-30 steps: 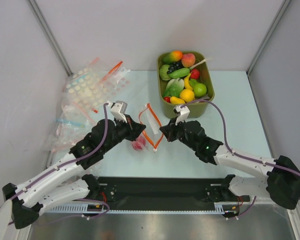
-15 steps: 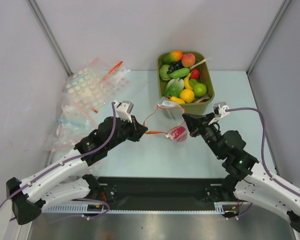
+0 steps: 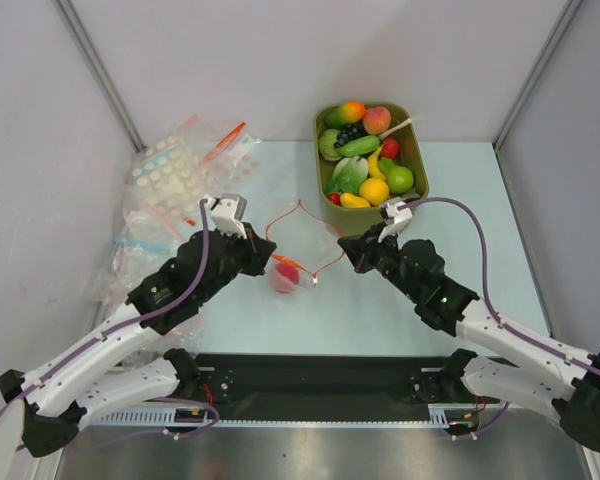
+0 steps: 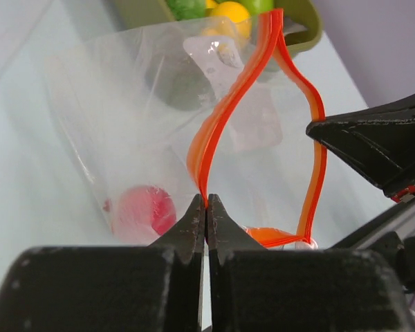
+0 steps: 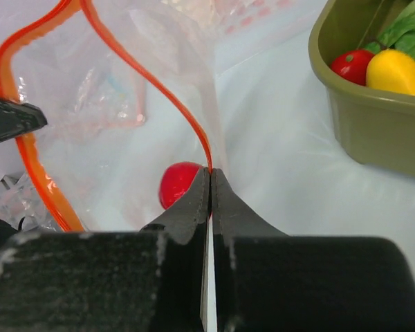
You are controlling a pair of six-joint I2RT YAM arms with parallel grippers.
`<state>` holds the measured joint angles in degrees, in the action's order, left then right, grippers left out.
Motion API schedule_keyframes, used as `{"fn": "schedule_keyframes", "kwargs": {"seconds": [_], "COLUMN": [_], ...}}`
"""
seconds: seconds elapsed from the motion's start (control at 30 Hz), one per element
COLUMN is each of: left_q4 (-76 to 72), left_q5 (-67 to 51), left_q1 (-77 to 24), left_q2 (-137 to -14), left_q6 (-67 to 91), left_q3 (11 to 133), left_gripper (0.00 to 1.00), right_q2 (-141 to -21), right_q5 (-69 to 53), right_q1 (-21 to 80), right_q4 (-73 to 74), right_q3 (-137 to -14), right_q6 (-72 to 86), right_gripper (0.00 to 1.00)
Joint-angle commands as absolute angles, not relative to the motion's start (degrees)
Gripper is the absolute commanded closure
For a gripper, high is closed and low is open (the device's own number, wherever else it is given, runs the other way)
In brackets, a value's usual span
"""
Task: Place the food in the zip-top bag and seal the zipper
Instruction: Adjust the zipper food storage bag at the center of the board.
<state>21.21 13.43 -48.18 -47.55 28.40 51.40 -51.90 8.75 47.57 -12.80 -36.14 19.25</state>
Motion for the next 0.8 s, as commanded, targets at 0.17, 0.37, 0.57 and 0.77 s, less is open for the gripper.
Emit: {"fn": "schedule_keyframes", "kwargs": {"seconds": [0.17, 0.37, 0.57, 0.77], "left_q4": [26.01, 26.2, 23.83, 21.81], "left_q5": [27.31, 34.1, 35.42, 35.77], "left_q1": [-47.99, -47.9, -47.9, -47.9], "left_q2": [-49.48, -47.38, -45.62, -44.92], "left_q6": [30.41, 32.43, 32.52, 34.19], "left_q3": [53.96, 52.65, 50.45, 48.08], "left_gripper": [1.0, 1.0, 1.0, 1.0], "right_q2": [-64.85, -64.35, -56.7, -58.27], "right_q5": [-12.11, -6.96, 15.88, 31.71], "right_q1": [41.66, 40.78, 40.43, 39.29], "right_q4": [-22.23, -16.53, -12.85, 0.32], "right_q3": [-39.98, -42.02, -37.79, -44.72], "right_q6": [26.98, 25.57, 29.69, 40.23], "right_gripper": [0.67, 0.4, 0.05, 0.0]}}
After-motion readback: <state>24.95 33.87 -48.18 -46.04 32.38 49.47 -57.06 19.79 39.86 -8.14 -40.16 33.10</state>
